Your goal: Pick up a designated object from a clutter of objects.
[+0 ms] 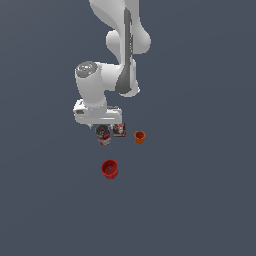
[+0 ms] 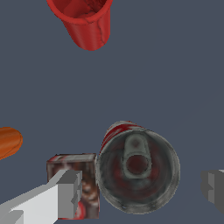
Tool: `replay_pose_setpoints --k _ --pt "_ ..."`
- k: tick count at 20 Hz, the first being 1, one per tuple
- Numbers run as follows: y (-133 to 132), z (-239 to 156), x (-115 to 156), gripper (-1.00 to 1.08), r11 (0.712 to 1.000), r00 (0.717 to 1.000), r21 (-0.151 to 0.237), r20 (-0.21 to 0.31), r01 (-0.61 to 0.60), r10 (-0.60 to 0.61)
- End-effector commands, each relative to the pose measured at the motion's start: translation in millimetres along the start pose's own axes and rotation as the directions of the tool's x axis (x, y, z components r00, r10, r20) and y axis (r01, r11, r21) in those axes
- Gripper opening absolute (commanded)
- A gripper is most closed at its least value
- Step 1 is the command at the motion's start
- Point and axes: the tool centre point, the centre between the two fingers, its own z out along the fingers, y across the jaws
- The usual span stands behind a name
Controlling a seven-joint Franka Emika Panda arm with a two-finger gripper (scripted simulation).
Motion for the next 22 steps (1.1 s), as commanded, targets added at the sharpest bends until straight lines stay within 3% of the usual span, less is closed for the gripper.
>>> replay_pose_setpoints --k 1,14,15,22 --pt "0 7 -1 1.00 1.000 1.000 -0.001 0.000 0.000 0.000" --pt "0 45 -1 1.00 1.000 1.000 -0.001 0.000 0.000 0.000" --pt "0 45 -1 -1.00 1.000 1.000 -0.001 0.000 0.000 0.000" --pt "0 45 -1 -1.00 1.000 1.000 -0.001 0.000 0.000 0.000"
